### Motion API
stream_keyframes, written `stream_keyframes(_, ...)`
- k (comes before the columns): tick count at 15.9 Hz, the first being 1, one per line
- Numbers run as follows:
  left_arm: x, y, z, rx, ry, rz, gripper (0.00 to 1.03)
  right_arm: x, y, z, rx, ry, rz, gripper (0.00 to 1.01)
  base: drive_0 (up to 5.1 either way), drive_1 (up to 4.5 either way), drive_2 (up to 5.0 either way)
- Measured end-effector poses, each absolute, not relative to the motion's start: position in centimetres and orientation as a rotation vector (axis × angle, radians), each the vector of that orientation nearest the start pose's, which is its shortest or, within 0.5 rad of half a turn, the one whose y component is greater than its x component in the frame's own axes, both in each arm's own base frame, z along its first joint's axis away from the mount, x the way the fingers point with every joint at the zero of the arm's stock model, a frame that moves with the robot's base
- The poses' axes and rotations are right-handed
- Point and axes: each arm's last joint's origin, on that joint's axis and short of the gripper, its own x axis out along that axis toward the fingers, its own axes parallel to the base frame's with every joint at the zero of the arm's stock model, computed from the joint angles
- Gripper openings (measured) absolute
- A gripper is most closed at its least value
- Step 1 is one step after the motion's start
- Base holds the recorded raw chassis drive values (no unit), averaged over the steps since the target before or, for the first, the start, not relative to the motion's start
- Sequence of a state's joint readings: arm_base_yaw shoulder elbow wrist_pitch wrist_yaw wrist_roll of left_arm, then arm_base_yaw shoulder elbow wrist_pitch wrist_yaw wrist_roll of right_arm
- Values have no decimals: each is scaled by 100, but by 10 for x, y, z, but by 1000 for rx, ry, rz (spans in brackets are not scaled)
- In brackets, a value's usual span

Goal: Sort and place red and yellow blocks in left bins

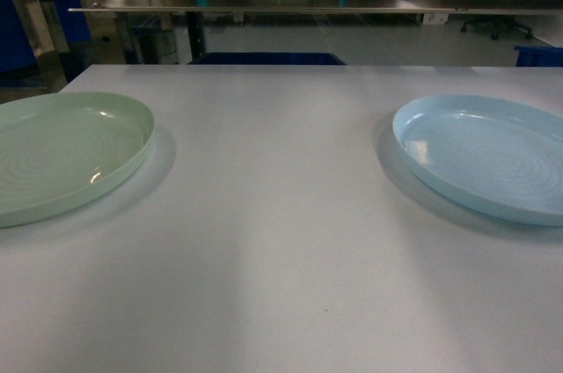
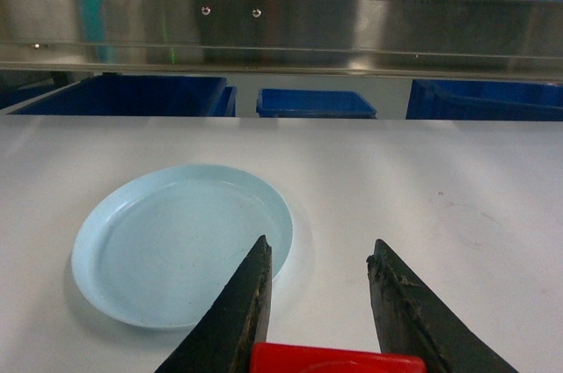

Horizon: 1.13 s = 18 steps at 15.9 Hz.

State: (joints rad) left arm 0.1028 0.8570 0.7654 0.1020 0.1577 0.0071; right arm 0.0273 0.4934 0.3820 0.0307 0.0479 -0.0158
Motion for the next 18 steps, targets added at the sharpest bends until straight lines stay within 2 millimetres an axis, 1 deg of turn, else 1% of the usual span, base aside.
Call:
stream_keyframes(4, 190, 15, 344, 12, -24, -64, 26, 134, 2, 253, -19, 81, -20, 28, 0, 0, 0)
stream_keyframes(18, 191, 14, 344, 12, -22, -68, 26, 134, 2, 253, -19, 82, -18, 28, 0, 0, 0)
